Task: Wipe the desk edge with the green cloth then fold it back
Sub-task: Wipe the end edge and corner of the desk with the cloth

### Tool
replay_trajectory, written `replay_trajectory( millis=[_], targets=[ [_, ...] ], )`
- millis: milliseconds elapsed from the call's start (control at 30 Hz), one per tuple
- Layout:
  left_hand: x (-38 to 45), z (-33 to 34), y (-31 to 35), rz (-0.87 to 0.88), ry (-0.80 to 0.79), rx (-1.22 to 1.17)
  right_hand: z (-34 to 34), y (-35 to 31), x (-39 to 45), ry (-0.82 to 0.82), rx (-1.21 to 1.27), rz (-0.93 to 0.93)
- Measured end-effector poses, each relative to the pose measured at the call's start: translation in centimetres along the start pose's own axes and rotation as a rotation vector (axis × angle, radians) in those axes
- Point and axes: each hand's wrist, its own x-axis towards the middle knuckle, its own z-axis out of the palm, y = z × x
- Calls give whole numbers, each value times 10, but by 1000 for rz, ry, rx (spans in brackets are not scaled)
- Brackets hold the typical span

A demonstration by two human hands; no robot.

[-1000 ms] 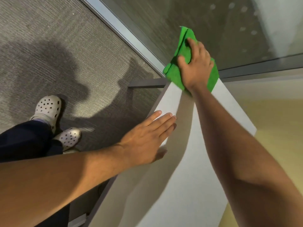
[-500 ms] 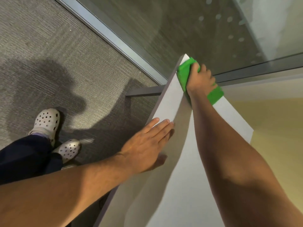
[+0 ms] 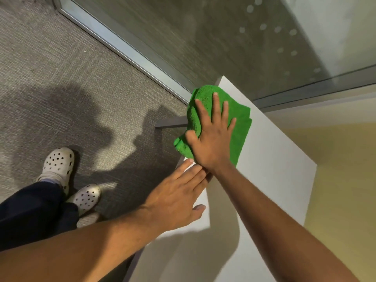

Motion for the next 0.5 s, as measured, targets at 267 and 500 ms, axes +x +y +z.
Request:
replay_trajectory(
  millis=[267, 500],
  targets=[
    [-1, 7, 0, -20, -23, -16, -28, 38, 85, 83, 92, 23],
    [-7, 1, -1, -75, 111, 1, -16, 55, 47, 128, 151, 488]
  ],
)
